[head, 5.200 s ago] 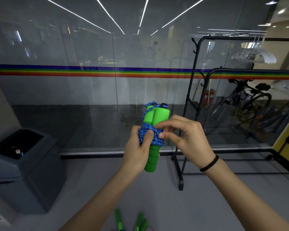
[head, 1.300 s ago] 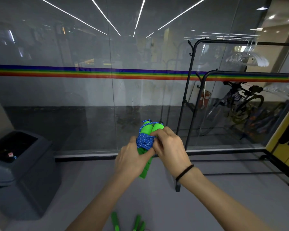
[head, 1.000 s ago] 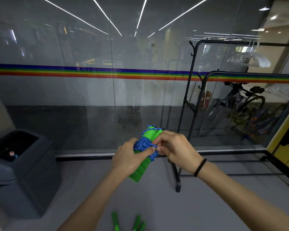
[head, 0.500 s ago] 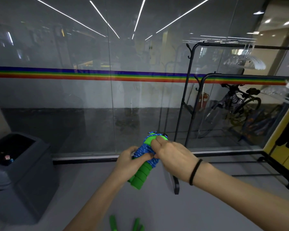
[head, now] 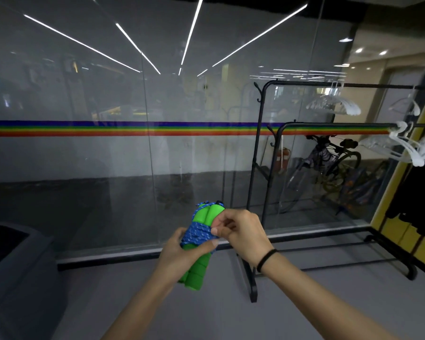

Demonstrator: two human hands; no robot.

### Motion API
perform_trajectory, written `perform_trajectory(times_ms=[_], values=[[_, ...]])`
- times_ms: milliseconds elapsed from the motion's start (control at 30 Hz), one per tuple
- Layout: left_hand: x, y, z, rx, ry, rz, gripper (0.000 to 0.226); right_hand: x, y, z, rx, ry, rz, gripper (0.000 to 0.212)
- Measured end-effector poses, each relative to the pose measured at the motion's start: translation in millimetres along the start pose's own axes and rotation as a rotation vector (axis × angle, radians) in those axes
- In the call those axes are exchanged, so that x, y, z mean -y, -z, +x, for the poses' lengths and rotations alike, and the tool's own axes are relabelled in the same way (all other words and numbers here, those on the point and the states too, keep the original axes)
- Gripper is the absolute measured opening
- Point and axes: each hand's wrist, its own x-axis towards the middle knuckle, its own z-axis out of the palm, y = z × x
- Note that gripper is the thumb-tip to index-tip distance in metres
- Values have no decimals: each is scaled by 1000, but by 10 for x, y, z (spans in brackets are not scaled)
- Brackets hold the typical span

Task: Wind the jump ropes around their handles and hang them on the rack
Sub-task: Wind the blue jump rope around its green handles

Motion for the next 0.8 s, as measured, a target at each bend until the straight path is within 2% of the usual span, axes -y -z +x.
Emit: perform_trajectory(times_ms=[67, 133, 267, 400, 467, 567, 700, 800], values=[[3, -19, 36, 10, 1, -26, 76, 6, 0, 35, -38, 3, 19, 2], [-3, -38, 103, 26, -11, -54, 82, 10, 10, 75, -93, 22, 37, 11], [-92, -60, 204, 41, -48, -155, 71, 8, -31, 182, -219, 60, 25, 23], [-191, -21, 224, 65, -47, -291, 74, -132, 69, 359, -364, -80, 161, 30], [-238, 10, 242, 112, -23, -333, 64, -206, 133, 412, -387, -159, 261, 31], [-284, 6, 252, 176, 18, -398, 51, -251, 120, 429, -383, -145, 359, 29], [-283, -34, 365, 216, 30, -342, 68, -201, 47, 397, -319, -50, 408, 24], [-286, -120, 428, 163, -31, -112, 61, -133, -29, 407, -323, -41, 451, 25]])
